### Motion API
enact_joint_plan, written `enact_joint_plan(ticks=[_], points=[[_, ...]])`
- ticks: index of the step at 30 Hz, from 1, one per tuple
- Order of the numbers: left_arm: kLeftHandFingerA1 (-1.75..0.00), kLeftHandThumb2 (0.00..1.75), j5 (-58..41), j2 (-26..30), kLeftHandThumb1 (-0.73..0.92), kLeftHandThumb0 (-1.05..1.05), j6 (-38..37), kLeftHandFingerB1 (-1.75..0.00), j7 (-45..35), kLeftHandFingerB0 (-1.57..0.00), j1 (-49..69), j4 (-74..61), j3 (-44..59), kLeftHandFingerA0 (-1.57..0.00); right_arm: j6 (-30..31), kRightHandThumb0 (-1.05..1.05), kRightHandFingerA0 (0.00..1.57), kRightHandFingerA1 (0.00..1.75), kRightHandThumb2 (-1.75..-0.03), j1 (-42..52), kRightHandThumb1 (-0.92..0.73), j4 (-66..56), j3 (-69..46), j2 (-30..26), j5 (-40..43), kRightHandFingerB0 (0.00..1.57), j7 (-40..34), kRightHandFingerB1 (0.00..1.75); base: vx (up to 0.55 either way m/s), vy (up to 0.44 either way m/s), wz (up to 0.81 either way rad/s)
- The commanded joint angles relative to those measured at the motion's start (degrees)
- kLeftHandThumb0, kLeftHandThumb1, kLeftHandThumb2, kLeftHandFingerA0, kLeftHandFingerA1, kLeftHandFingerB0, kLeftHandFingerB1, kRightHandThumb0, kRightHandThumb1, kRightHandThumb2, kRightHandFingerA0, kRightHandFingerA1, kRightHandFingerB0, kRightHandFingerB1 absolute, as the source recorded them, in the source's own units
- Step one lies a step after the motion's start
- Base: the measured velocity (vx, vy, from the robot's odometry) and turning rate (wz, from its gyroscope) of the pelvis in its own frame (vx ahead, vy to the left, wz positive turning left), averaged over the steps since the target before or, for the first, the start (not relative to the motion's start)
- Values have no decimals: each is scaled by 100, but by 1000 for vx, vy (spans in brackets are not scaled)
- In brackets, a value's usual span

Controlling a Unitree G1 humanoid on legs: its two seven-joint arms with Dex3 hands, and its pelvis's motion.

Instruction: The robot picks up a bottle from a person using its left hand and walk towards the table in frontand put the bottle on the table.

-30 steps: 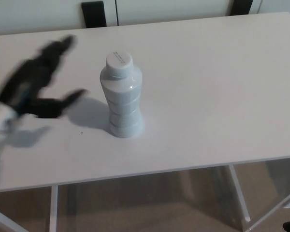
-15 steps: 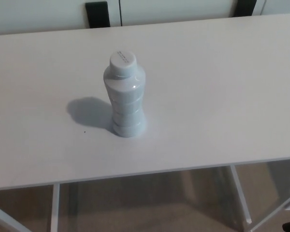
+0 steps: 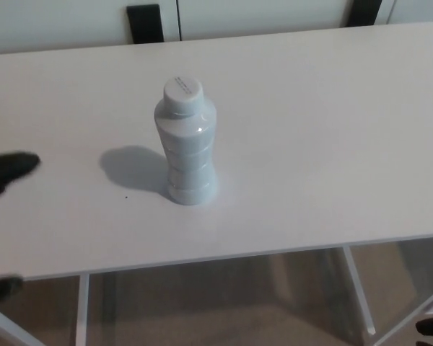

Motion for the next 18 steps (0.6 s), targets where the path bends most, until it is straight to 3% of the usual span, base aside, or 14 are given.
enact_joint_plan(ticks=[1, 4, 5, 6, 8, 9, 10, 12, 17, 18], points=[[-54, 73, -1184, 647, 36, -54, -561, -46, -3282, -37, 921, -373, -448, -45, 161, -38, 61, 43, -59, -130, -62, 61, 200, -438, -274, 53, 40, 39, 0, 0, 0], [-54, 75, -153, 993, 38, -60, -784, -46, -3140, -41, 948, 208, -944, -49, 149, -38, 60, 43, -58, -70, -61, 68, 235, -428, -299, 53, 56, 39, 0, 0, 0], [-45, 55, 318, 1135, 47, -51, -841, -36, -2984, -46, 938, 540, -1165, -54, 115, -37, 60, 43, -58, -13, -62, 66, 210, -420, -266, 53, 83, 40, 0, 0, 0], [-54, 74, 712, 1262, 39, -56, -852, -46, -2823, -40, 952, 867, -1366, -49, 98, -37, 62, 43, -59, 43, -64, 70, 236, -408, -291, 55, 69, 40, 0, 0, 0], [-53, 73, 871, 1382, 39, -54, -776, -46, -2710, -39, 1008, 1133, -1530, -49, 88, -37, 64, 43, -59, 105, -64, 80, 304, -398, -357, 55, 20, 40, 0, 0, 0], [-44, 54, 964, 1466, 46, -45, -626, -35, -2608, -45, 1024, 1298, -1644, -54, 72, -38, 65, 43, -60, 138, -65, 85, 363, -398, -418, 56, -36, 40, 0, 0, 0], [-52, 69, 1108, 1553, 38, -49, -494, -45, -2451, -42, 1049, 1491, -1760, -51, 72, -38, 64, 43, -60, 160, -65, 87, 389, -396, -436, 55, -56, 40, 0, 0, 0], [-52, 70, 1361, 1687, 39, -50, -514, -45, -2228, -42, 1017, 1905, -1976, -51, 86, -37, 63, 42, -60, 185, -65, 88, 391, -397, -399, 56, -46, 40, 0, 0, 0], [-54, 69, 1659, 1845, 40, -46, -562, -46, -1757, -44, 671, 2819, -2307, -54, 129, -38, 65, 43, -59, 161, -63, 89, 368, -383, -325, 55, -33, 40, 0, 0, 0], [-47, 54, 1727, 1808, 47, -40, -674, -37, -1614, -49, 644, 2967, -2330, -63, 126, -38, 65, 43, -59, 170, -63, 88, 380, -381, -333, 56, -43, 40, 0, 0, 0]])
